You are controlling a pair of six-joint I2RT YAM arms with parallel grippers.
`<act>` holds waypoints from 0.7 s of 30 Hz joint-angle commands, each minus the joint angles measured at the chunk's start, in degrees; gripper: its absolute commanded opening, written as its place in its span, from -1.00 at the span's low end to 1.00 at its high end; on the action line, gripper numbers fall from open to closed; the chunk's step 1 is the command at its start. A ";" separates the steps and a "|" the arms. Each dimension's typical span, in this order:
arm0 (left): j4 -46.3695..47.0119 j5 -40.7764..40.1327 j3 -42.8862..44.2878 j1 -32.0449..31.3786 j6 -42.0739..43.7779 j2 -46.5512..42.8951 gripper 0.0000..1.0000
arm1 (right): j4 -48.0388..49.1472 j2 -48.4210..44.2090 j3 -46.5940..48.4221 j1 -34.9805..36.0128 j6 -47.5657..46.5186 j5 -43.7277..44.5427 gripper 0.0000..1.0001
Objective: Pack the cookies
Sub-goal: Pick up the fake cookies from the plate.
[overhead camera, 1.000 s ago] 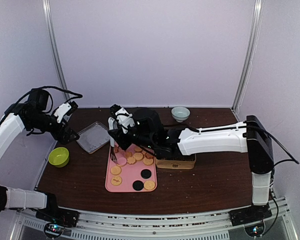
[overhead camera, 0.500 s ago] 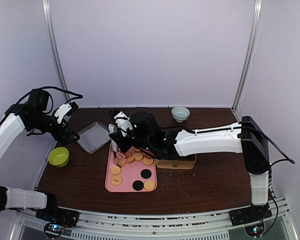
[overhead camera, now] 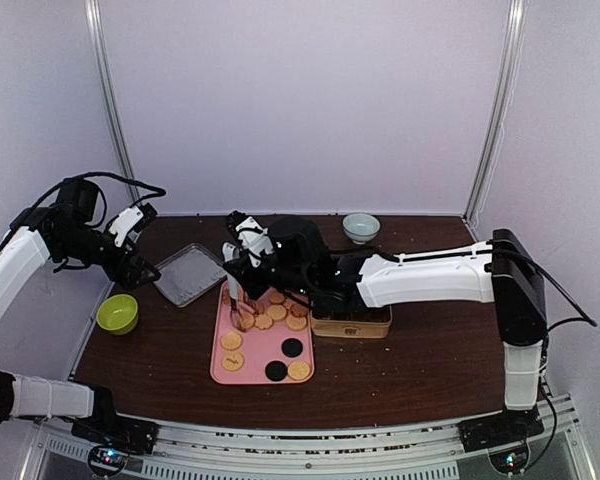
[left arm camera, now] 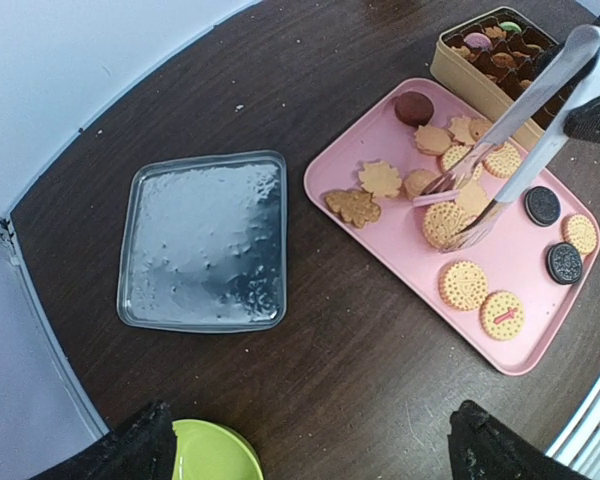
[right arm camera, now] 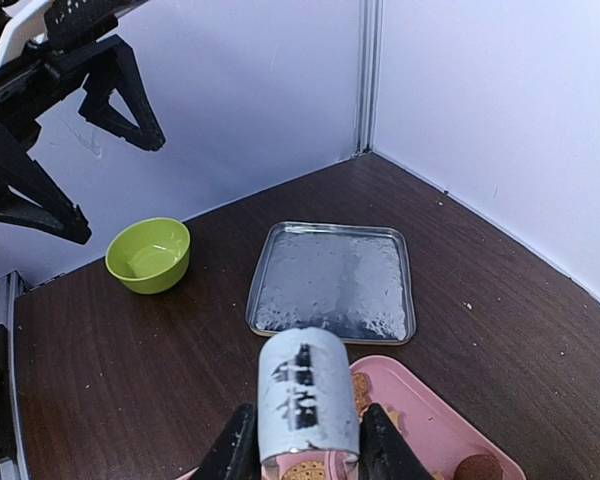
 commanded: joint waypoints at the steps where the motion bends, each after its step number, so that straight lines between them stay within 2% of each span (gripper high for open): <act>1: 0.89 1.10 0.05 0.42 0.73 -0.06 0.95 | 3.19 -5.62 -1.91 -0.42 1.68 -1.18 -0.74; 10: 0.89 1.93 0.09 0.42 0.70 0.19 0.95 | 4.15 -8.25 -5.72 -0.34 3.57 -3.35 -0.72; 17: 0.89 2.61 0.30 0.41 0.71 0.20 0.95 | 3.87 -9.93 -10.11 0.99 3.98 -5.75 -0.46; 21: 0.70 3.23 0.46 0.45 0.76 0.24 0.95 | 4.17 -10.19 -10.92 1.42 4.25 -4.80 -0.40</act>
